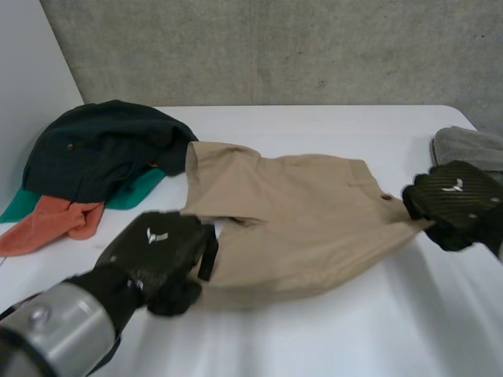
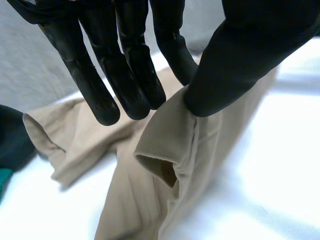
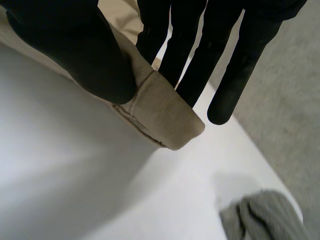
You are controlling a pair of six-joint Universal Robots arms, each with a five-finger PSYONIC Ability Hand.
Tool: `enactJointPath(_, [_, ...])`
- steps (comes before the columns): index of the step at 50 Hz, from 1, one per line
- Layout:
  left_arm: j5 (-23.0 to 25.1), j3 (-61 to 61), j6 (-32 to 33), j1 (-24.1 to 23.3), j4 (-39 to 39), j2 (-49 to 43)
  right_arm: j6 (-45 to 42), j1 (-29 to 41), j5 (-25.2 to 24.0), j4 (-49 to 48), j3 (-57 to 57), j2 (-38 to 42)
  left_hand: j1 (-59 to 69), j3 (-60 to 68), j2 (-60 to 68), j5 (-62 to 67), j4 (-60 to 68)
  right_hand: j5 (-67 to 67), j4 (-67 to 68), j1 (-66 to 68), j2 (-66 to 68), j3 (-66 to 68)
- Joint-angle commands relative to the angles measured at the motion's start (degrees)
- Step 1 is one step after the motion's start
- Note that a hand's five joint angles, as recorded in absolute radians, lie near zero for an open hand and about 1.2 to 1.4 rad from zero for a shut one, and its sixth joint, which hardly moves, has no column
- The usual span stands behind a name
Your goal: Fold the laundry.
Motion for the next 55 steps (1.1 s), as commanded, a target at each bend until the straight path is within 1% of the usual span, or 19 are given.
enactJointPath(1, [2.5,-0.9,6.1,-2.5,-10.1,2.1,-19.8,-9.4,-0.6,24.2,-1.2,-5.2,13.6,11.7,11.5,13.1,11.4,12.2,11.4,17.4,12.9,12.1])
enactJointPath(4, [2.6,-1.7,7.6,-2.5,-9.3,1.0,-21.9,-10.0,-1.2,26.9,-0.7,-5.0,13.6,11.7,11.5,13.1,11.4,12.2,11.4,17.4,12.9,12.1])
enactJointPath(9, [2.3,-2.1,10.2,-2.1,-1.4,-3.8,-16.1,-8.8,-2.1,21.4,-0.7,-0.3,13.6,11.7,11.5,13.1,11.4,12.2,11.4,17.4,12.9,12.1])
enactJointPath(14, [2.4,-0.1,12.9,1.8,13.3,-11.6,-9.9,-2.4,-0.6,11.6,-2.1,8.0,13.6,11.7,11.5,13.1,11.4,12.2,11.4,17.4,12.9,12.1])
enactJointPath(17, [2.2,3.4,14.8,3.3,21.3,-17.7,-5.9,2.8,3.4,6.5,-5.5,13.7,13.6,11.7,11.5,13.1,11.4,12.2,11.4,17.4,12.9,12.1])
enactJointPath(18, [2.1,4.6,15.3,3.5,23.0,-19.3,-4.6,3.9,4.8,5.4,-6.4,15.2,13.6,11.7,11.5,13.1,11.4,12.2,11.4,17.4,12.9,12.1])
enactJointPath(19, [2.1,5.9,15.9,3.6,24.4,-21.0,-2.4,5.9,7.9,3.2,-8.5,18.0,13.6,11.7,11.5,13.1,11.4,12.2,11.4,17.4,12.9,12.1])
enactJointPath(21, [2.2,10.3,17.3,3.8,27.6,-25.8,-0.5,7.7,10.7,1.1,-10.9,20.1,13.6,11.7,11.5,13.1,11.4,12.2,11.4,17.4,12.9,12.1])
enactJointPath(23, [2.1,13.9,18.0,4.2,28.8,-29.2,1.8,9.7,14.4,-2.2,-14.3,22.7,13.6,11.7,11.5,13.1,11.4,12.2,11.4,17.4,12.9,12.1])
enactJointPath(26, [2.3,20.5,18.6,5.4,29.3,-34.5,3.8,11.6,17.2,-6.5,-17.6,25.0,13.6,11.7,11.5,13.1,11.4,12.2,11.4,17.4,12.9,12.1])
enactJointPath(33, [2.7,36.8,18.8,7.3,29.9,-48.1,5.2,13.2,20.8,-16.5,-22.8,31.9,13.6,11.7,11.5,13.1,11.4,12.2,11.4,17.4,12.9,12.1])
enactJointPath(37, [2.8,45.4,20.3,7.5,32.4,-54.6,4.9,14.3,24.9,-23.4,-26.4,36.8,13.6,11.7,11.5,13.1,11.4,12.2,11.4,17.4,12.9,12.1])
enactJointPath(44, [3.7,54.9,25.0,8.9,43.6,-63.0,4.7,16.9,28.1,-30.2,-33.9,45.9,13.6,11.7,11.5,13.1,11.4,12.2,11.4,17.4,12.9,12.1])
enactJointPath(50, [5.6,61.7,24.9,8.7,45.6,-67.9,4.3,17.4,29.7,-33.7,-38.8,50.9,13.6,11.7,11.5,13.1,11.4,12.2,11.4,17.4,12.9,12.1])
enactJointPath(51, [5.8,61.7,24.8,8.6,45.6,-68.1,4.3,17.4,30.1,-34.2,-39.5,51.6,13.0,11.0,10.9,12.4,10.8,-0.4,-1.2,4.8,0.3,-0.5])
enactJointPath(52, [5.9,61.5,24.7,8.4,45.6,-68.1,4.3,17.5,31.0,-34.8,-40.5,52.7,-11.0,-13.0,-13.1,-11.6,-13.2,-57.8,-58.6,-52.6,-57.1,-57.9])
enactJointPath(53, [6.2,61.0,24.6,8.3,45.6,-68.1,4.4,17.6,31.6,-35.1,-40.7,52.9,-39.2,-41.2,-41.3,-39.8,-41.4,-57.8,-58.6,-52.6,-57.1,-57.9])
enactJointPath(54, [6.9,59.8,24.1,8.0,46.0,-68.0,4.7,17.6,31.8,-35.1,-40.8,53.0,-52.0,-53.9,-54.1,-52.6,-54.2,-57.8,-58.6,-52.6,-57.1,-57.9])
enactJointPath(55, [7.2,58.8,23.9,7.6,46.3,-67.9,5.0,17.6,32.1,-35.1,-40.8,52.8,-47.8,-49.7,-49.9,-48.4,-50.0,-57.8,-58.6,-52.6,-57.1,-57.9])
